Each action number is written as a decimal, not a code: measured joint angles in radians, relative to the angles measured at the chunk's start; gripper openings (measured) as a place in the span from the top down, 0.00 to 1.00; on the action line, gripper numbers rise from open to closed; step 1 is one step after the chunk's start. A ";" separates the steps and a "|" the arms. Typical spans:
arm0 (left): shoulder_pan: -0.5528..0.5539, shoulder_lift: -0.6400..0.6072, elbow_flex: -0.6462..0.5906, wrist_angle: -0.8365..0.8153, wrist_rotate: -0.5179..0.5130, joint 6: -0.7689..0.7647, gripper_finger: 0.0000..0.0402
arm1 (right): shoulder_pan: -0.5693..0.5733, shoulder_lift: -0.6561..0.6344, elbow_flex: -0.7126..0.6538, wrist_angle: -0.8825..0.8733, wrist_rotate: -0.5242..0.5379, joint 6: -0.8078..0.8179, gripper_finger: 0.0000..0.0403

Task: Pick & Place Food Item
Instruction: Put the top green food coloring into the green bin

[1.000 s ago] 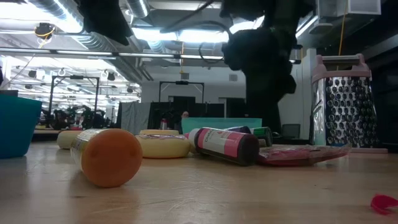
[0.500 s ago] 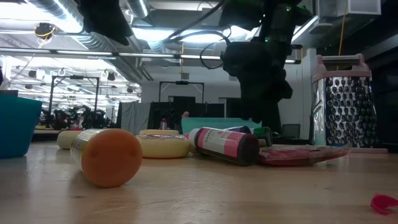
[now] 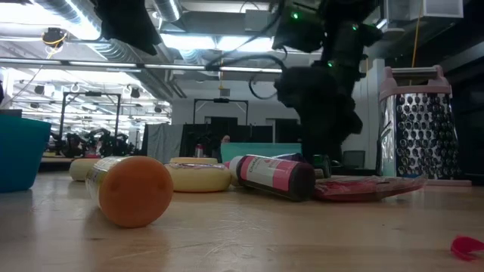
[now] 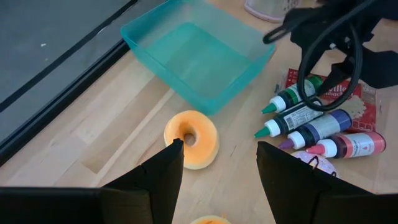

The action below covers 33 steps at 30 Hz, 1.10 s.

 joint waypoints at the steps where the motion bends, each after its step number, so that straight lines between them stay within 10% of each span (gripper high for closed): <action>1: 0.000 0.000 0.000 0.000 0.000 0.000 0.51 | 0.001 0.000 -0.014 0.008 -0.001 0.004 0.47; 16: 0.027 0.000 0.000 0.000 0.001 -0.011 0.51 | -0.024 0.000 -0.037 0.029 -0.015 0.023 0.68; 33: 0.027 0.000 0.000 0.000 0.000 -0.010 0.51 | -0.057 0.001 0.189 0.053 -0.073 -0.055 0.69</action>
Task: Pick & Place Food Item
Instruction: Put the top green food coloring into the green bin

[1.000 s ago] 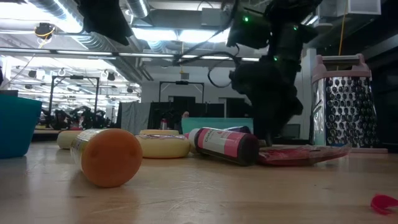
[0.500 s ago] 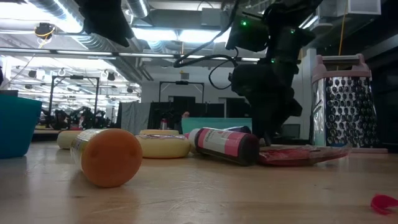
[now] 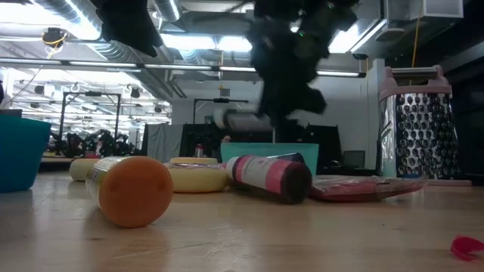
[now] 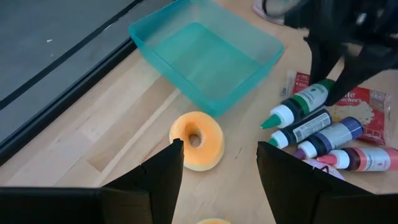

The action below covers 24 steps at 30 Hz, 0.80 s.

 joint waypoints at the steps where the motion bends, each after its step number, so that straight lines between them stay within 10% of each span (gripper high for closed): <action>1: 0.000 0.000 0.000 0.000 0.000 0.000 0.51 | -0.007 0.000 0.024 -0.001 0.000 -0.011 0.69; 24: 0.000 0.000 0.000 0.000 -0.038 -0.017 0.51 | -0.398 -0.001 0.352 -0.469 0.205 -0.663 0.69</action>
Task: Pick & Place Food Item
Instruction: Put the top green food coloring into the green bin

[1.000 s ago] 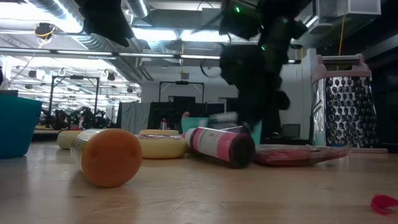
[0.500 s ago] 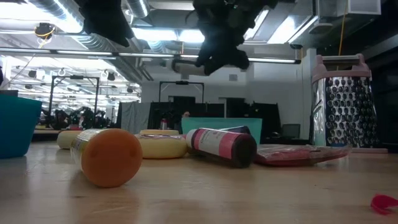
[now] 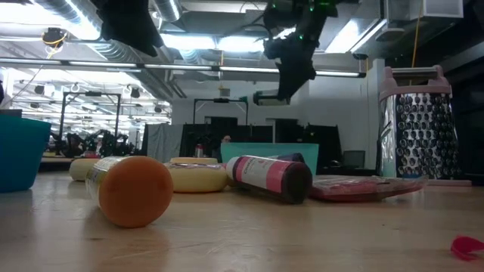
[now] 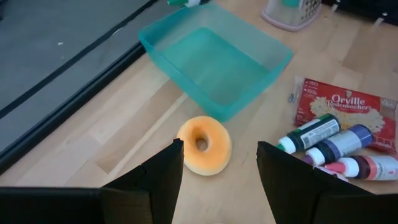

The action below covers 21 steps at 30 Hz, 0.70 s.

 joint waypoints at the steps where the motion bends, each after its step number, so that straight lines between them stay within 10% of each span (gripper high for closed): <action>1: 0.000 0.000 0.000 0.000 -0.004 -0.004 0.51 | -0.018 0.000 0.000 -0.001 0.000 -0.031 0.69; 21: 0.000 0.000 0.000 0.000 -0.040 -0.062 0.51 | -0.170 0.244 0.000 0.088 -0.028 -0.257 0.68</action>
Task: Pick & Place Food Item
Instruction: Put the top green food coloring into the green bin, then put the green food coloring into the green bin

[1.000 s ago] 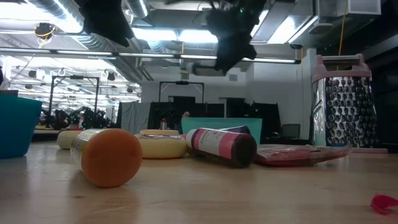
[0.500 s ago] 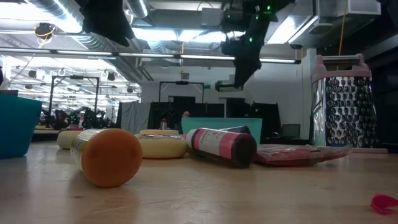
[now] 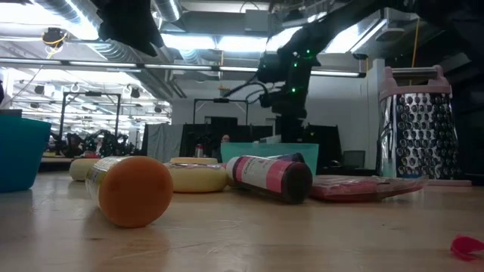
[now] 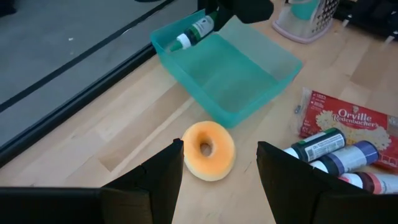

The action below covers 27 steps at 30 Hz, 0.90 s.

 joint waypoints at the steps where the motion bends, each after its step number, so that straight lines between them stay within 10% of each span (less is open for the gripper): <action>1: 0.000 0.000 0.000 0.000 0.000 -0.006 0.51 | -0.004 0.006 0.000 0.005 0.003 0.002 0.68; 27: 0.000 0.000 0.000 0.000 -0.019 -0.023 0.51 | -0.073 0.008 0.024 -0.005 -0.050 0.077 0.39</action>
